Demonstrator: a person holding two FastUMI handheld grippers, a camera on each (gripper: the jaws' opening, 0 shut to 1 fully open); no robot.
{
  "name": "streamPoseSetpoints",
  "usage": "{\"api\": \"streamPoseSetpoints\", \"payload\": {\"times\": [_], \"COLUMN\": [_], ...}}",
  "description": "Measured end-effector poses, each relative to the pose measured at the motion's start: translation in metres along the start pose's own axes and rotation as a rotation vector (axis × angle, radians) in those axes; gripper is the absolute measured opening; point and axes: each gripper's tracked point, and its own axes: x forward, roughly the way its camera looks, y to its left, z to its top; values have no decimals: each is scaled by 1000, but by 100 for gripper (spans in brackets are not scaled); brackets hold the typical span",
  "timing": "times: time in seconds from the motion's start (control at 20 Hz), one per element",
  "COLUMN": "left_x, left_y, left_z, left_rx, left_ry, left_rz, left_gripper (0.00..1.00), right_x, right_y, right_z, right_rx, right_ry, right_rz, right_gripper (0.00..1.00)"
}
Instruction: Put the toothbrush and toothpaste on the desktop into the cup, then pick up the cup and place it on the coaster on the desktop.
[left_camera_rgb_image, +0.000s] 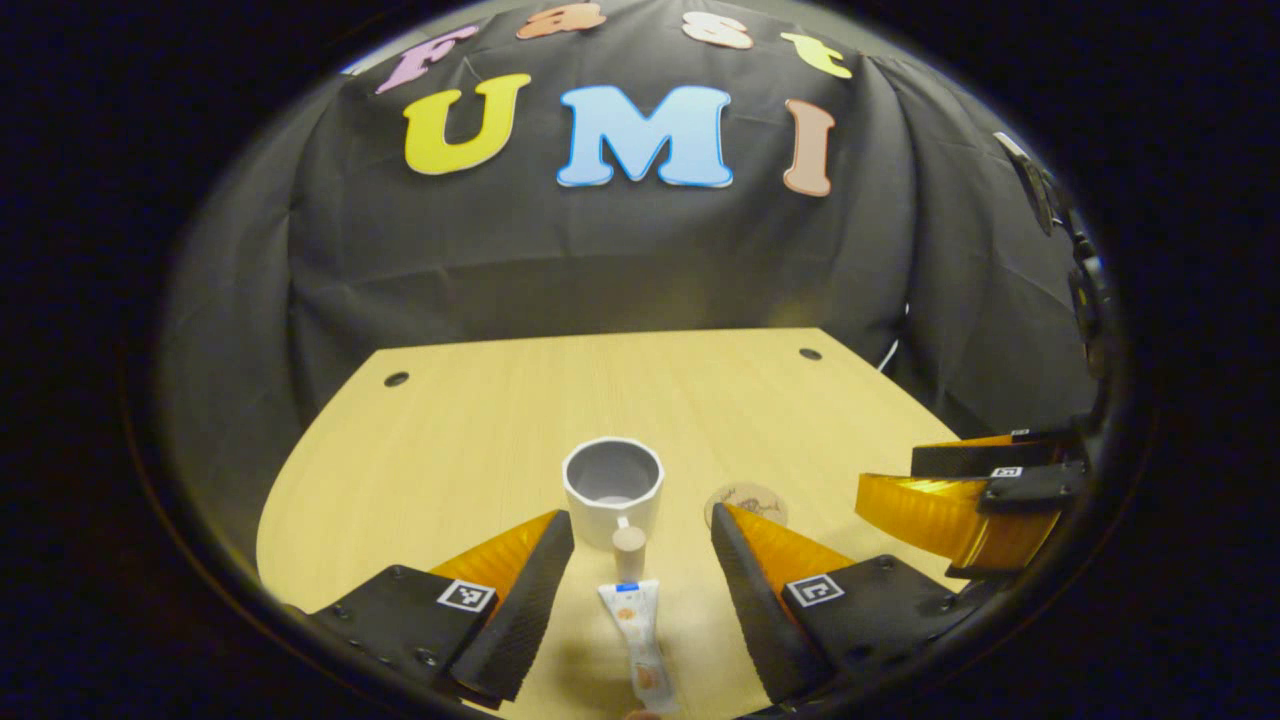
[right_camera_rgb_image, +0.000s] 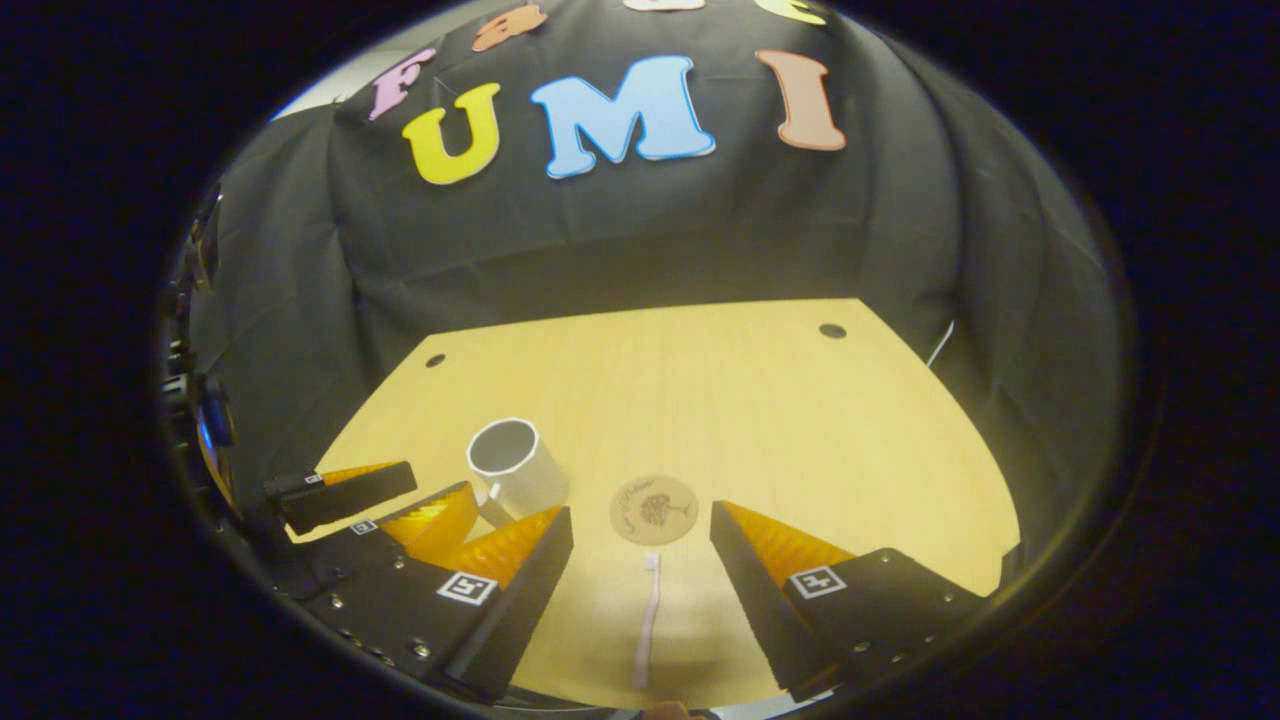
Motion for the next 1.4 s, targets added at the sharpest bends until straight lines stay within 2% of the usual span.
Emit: {"api": "streamPoseSetpoints", "payload": {"times": [0.3, 0.6, 0.9, 1.15, 1.2, 1.25, 1.4], "left_x": [11, 15, 18, 22, 23, 22, 24], "left_y": [6, 16, 23, 26, 27, 26, 28], "left_z": [-47, -99, -135, -157, -160, -162, -165], "left_rx": [-49, -85, -104, -91, -91, -93, -75], "left_ry": [216, 447, 588, 661, 671, 683, 689], "left_rz": [-10, 0, 15, 24, 24, 22, 33], "left_gripper": [90, 92, 92, 93, 92, 93, 92], "right_x": [19, 21, 15, 14, 14, 15, 14], "right_y": [8, 7, 9, 13, 12, 13, 11], "right_z": [-24, -51, -66, -73, -73, -75, -77], "right_rx": [63, -10, -46, -54, -59, -59, -67], "right_ry": [215, 402, 527, 585, 594, 607, 624], "right_rz": [-29, -65, -64, -60, -66, -61, -67], "right_gripper": [92, 92, 92, 77, 78, 72, 65]}}
